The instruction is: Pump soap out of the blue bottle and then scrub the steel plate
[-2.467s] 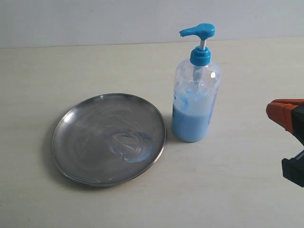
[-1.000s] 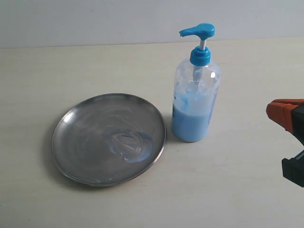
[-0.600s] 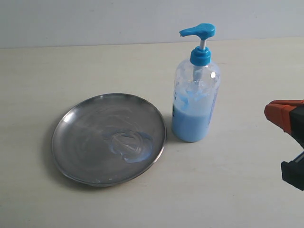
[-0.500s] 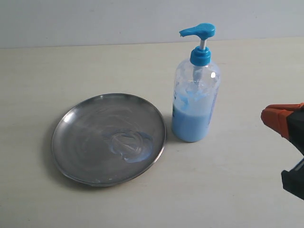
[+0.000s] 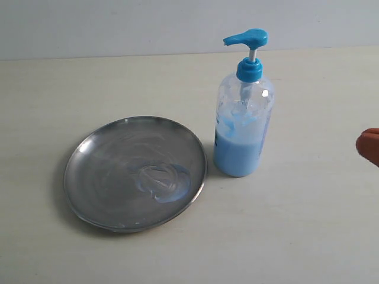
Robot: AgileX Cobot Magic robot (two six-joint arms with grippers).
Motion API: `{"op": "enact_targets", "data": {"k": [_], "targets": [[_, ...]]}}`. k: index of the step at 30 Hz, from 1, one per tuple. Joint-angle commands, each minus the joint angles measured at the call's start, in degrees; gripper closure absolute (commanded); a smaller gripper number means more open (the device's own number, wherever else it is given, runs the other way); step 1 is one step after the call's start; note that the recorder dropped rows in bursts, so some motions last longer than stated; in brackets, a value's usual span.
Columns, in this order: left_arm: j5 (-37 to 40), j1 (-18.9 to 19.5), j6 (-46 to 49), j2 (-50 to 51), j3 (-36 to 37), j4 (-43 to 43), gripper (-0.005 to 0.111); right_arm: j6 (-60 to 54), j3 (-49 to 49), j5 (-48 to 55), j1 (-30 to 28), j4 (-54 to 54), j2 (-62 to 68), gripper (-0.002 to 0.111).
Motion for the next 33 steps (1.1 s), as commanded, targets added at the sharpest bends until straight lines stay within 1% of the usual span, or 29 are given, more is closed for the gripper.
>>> {"op": "enact_targets", "data": {"k": [1, 5, 11, 18, 24, 27, 33], "targets": [[-0.18, 0.17, 0.18, -0.32, 0.15, -0.32, 0.107, -0.63, 5.42, -4.75, -6.45, 2.33, -6.48, 0.101], [-0.18, 0.17, 0.18, -0.32, 0.15, -0.32, 0.107, -0.63, 8.79, -6.74, -12.57, 3.7, -10.78, 0.101], [-0.18, 0.17, 0.18, -0.32, 0.15, -0.32, 0.107, -0.63, 11.61, -8.22, -19.66, 4.69, -11.49, 0.101], [-0.18, 0.17, 0.18, -0.32, 0.15, -0.32, 0.107, -5.24, 12.29, -6.12, -24.76, 5.14, -16.57, 0.101], [-0.18, 0.17, 0.18, -0.32, 0.15, -0.32, 0.107, -5.59, 12.29, -1.41, -29.34, 5.84, -19.67, 0.101], [-0.05, 0.17, 0.18, -0.32, 0.15, -0.32, 0.107, -5.59, 12.29, 0.39, -30.74, 5.84, -21.29, 0.101], [0.08, 0.17, 0.18, -0.32, 0.15, -0.32, 0.107, -5.57, 13.5, 1.09, -31.1, 5.84, -22.13, 0.101]]}}
